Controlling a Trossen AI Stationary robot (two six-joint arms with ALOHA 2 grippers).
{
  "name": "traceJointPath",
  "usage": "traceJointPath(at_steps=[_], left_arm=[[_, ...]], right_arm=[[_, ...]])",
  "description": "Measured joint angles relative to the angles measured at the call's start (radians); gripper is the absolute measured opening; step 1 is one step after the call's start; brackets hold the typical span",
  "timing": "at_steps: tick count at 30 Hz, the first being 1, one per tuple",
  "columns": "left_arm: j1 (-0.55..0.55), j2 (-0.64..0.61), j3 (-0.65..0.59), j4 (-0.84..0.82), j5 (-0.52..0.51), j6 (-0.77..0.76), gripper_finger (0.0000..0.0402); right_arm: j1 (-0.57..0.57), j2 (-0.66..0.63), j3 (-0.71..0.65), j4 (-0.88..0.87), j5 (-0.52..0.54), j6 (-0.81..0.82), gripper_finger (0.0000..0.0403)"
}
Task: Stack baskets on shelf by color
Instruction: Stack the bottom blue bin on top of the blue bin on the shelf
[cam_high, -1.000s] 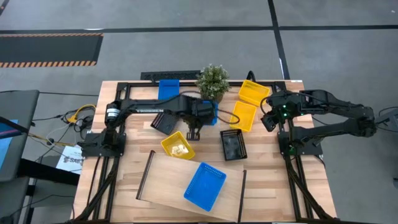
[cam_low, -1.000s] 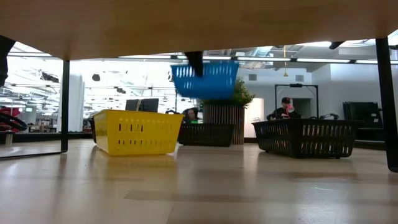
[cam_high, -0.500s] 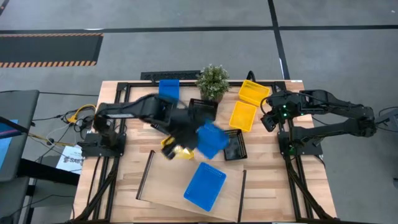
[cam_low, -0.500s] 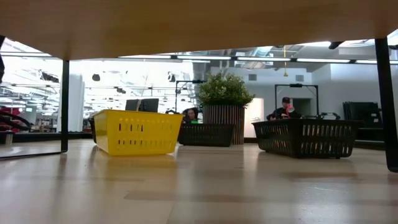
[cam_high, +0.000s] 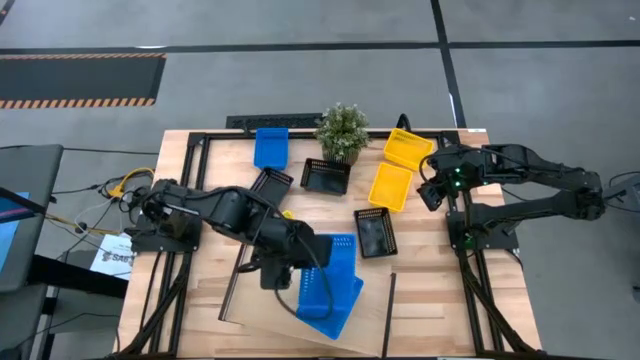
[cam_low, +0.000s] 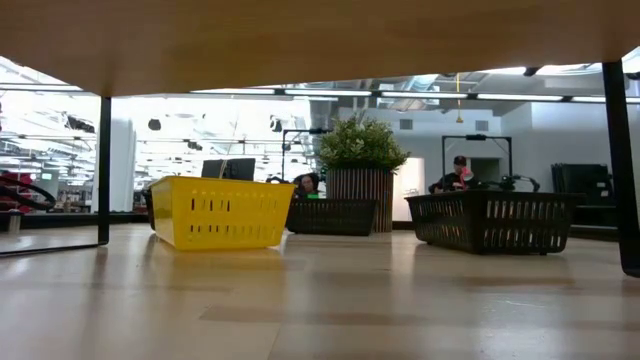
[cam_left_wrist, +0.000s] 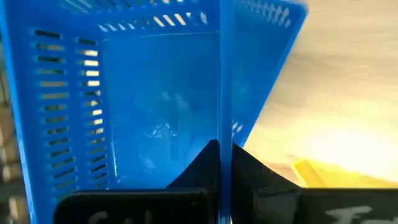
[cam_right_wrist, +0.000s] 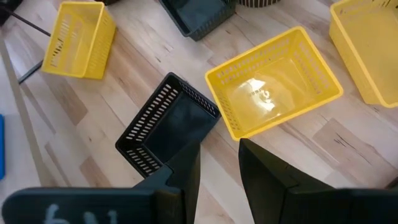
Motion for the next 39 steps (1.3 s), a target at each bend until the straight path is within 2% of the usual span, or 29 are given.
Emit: traceJointPath(at_steps=[2,5,12,18,27,39], left_arm=[[-0.001,0.000,-0.011,-0.002,0.022,0.025,0.0000],[0.000,0.000,-0.037,-0.001,-0.014,0.079,0.0000],[-0.001,0.000,-0.125,0.026,-0.025,0.213,0.0000],[-0.029,0.001,-0.137,0.071,-0.059,0.232,0.0000],[-0.074,0.001,-0.137,0.057,-0.102,0.244,0.0000],[-0.085,0.000,-0.204,0.110,-0.102,0.322,0.0000]], right_arm=[[0.000,0.000,0.000,0.009,0.000,0.000,0.0132],[0.000,0.000,0.000,0.011,0.000,0.000,0.0133],[0.000,0.008,0.000,0.011,0.000,0.001,0.0132],[0.000,0.026,-0.001,0.012,0.000,0.014,0.0134],[0.000,0.055,0.000,0.010,0.000,0.009,0.0134],[0.000,0.073,0.000,0.007,0.000,0.007,0.0134]])
